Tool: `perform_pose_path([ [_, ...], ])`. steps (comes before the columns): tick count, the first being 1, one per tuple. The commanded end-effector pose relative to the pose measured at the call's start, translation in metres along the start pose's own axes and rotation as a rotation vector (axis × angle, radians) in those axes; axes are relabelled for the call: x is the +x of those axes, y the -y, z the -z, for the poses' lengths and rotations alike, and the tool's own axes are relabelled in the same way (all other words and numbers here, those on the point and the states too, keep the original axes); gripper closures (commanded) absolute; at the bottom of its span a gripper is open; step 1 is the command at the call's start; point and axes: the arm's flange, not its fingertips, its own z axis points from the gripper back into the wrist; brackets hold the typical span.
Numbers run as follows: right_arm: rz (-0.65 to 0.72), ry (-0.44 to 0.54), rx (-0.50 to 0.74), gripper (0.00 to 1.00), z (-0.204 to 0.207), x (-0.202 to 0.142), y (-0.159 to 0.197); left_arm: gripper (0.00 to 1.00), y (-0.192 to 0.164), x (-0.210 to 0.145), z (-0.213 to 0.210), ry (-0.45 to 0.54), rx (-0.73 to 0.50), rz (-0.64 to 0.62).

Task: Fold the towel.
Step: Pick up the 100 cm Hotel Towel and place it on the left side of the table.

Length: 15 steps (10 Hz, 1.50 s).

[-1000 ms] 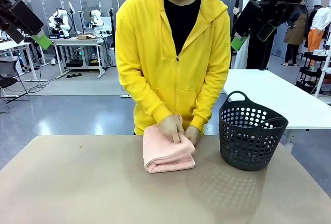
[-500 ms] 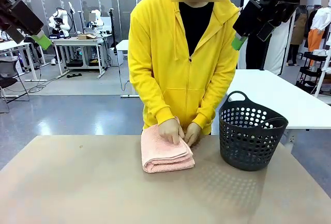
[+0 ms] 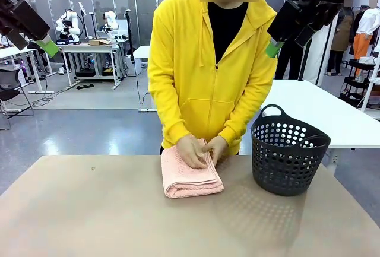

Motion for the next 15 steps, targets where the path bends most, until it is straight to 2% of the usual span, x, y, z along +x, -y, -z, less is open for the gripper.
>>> perform_pose_path([
  [1, 0.007, -0.002, -0.010, 0.00, -0.0005, 0.0001, 0.0021, 0.00, 0.0012, 0.0008, -0.0033, -0.009, 0.006, -0.004],
  [15, 0.007, -0.002, -0.010, 0.00, -0.0005, 0.0001, 0.0021, 0.00, 0.0000, 0.0000, 0.0000, 0.000, 0.000, 0.000],
])
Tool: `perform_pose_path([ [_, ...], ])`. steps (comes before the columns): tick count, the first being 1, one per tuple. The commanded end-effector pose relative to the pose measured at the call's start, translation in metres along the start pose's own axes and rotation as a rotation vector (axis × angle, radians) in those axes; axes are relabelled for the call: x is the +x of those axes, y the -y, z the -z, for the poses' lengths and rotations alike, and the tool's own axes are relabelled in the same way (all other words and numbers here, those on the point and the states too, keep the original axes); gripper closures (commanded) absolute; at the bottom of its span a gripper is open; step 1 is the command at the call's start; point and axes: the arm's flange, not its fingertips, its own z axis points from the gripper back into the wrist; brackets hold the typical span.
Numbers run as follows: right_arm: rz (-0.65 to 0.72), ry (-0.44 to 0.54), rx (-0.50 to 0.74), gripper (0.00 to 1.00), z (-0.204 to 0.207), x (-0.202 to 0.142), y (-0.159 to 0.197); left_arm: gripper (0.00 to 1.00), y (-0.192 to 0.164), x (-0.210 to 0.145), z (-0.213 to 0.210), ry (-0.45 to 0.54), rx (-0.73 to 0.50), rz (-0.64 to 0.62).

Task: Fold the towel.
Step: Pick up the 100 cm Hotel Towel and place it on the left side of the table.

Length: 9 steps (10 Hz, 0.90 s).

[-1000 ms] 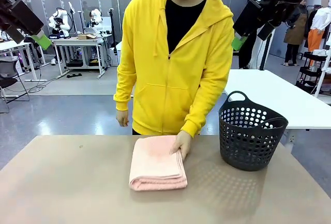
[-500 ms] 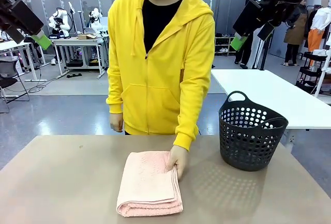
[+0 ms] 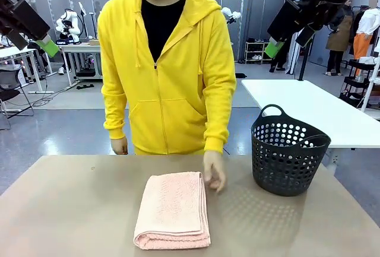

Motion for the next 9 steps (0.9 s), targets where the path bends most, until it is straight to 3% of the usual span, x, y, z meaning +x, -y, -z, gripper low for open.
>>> perform_pose_path([
  [1, 0.007, -0.002, -0.010, 0.00, 0.000, 0.000, 0.002, 0.00, 0.003, -0.001, 0.005, -0.002, 0.007, 0.001],
  [9, 0.007, -0.002, -0.010, 0.00, 0.000, 0.000, 0.002, 0.00, 0.004, -0.046, 0.037, -0.025, -0.040, -0.086],
])
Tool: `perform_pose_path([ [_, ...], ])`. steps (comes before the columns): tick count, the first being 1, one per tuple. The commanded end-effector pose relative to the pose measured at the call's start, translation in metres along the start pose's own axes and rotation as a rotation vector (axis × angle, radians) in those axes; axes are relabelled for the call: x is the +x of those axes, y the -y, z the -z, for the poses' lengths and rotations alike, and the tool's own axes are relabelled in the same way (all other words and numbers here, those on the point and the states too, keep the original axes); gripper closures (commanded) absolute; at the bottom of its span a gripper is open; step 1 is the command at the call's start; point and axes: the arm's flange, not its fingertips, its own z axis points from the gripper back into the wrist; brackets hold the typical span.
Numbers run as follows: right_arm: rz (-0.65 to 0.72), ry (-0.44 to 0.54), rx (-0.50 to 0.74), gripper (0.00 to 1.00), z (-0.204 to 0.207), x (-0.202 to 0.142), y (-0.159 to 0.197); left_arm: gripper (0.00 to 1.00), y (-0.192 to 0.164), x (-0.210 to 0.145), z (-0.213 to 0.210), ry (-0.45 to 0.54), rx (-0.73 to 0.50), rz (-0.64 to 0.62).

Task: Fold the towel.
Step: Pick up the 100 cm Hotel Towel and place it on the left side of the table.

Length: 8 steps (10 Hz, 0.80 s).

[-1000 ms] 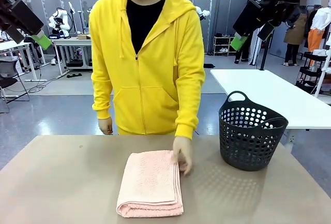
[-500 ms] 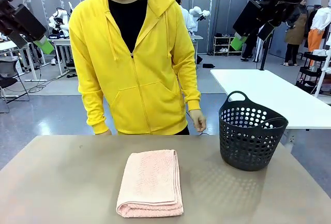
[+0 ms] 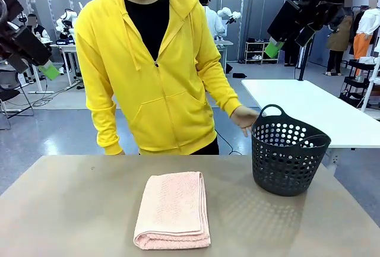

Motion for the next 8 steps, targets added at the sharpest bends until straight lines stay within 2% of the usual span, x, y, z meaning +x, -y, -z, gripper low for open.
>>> perform_pose_path([
  [1, 0.007, -0.002, -0.010, 0.00, -0.001, 0.000, 0.002, 0.00, -0.002, -0.015, 0.020, 0.022, -0.029, -0.069],
  [8, 0.007, -0.002, -0.010, 0.00, -0.001, 0.000, 0.002, 0.00, 0.013, -0.025, 0.149, -0.072, -0.132, -0.173],
])
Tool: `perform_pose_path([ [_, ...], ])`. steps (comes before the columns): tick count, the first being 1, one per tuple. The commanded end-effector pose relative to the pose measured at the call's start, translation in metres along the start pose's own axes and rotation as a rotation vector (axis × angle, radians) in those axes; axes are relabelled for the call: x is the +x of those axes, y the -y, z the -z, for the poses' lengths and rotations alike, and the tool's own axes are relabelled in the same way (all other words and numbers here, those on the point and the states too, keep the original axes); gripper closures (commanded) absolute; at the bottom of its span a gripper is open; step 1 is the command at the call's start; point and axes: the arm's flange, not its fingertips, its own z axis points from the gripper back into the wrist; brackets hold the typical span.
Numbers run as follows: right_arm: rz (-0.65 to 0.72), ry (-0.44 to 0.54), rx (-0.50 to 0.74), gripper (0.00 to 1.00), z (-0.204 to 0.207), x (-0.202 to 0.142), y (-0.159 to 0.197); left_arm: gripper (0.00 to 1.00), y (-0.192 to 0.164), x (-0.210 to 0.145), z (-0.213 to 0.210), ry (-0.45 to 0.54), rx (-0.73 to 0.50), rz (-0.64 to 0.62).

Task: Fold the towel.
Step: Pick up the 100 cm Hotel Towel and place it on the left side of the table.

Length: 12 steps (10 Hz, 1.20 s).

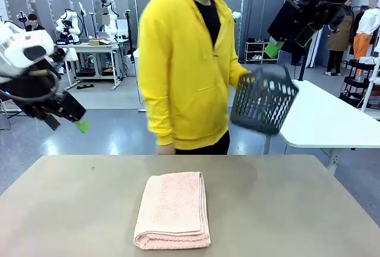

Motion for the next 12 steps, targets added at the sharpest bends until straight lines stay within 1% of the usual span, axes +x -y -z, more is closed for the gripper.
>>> perform_pose_path([
  [1, 0.006, -0.003, -0.010, 0.00, 0.000, 0.000, 0.002, 0.00, -0.001, 0.002, 0.044, 0.013, -0.086, -0.067],
  [4, 0.006, -0.003, -0.010, 0.00, 0.000, 0.000, 0.002, 0.00, 0.004, -0.003, 0.110, -0.013, -0.134, -0.091],
  [7, 0.006, -0.003, -0.010, 0.00, 0.000, 0.000, 0.002, 0.00, 0.016, -0.008, 0.173, -0.001, -0.205, -0.143],
  [9, 0.006, -0.003, -0.010, 0.00, 0.000, 0.000, 0.002, 0.00, 0.019, -0.013, 0.204, 0.027, -0.266, -0.190],
  [12, 0.006, -0.003, -0.010, 0.00, 0.000, 0.000, 0.002, 0.00, 0.029, -0.019, 0.244, 0.007, -0.292, -0.230],
])
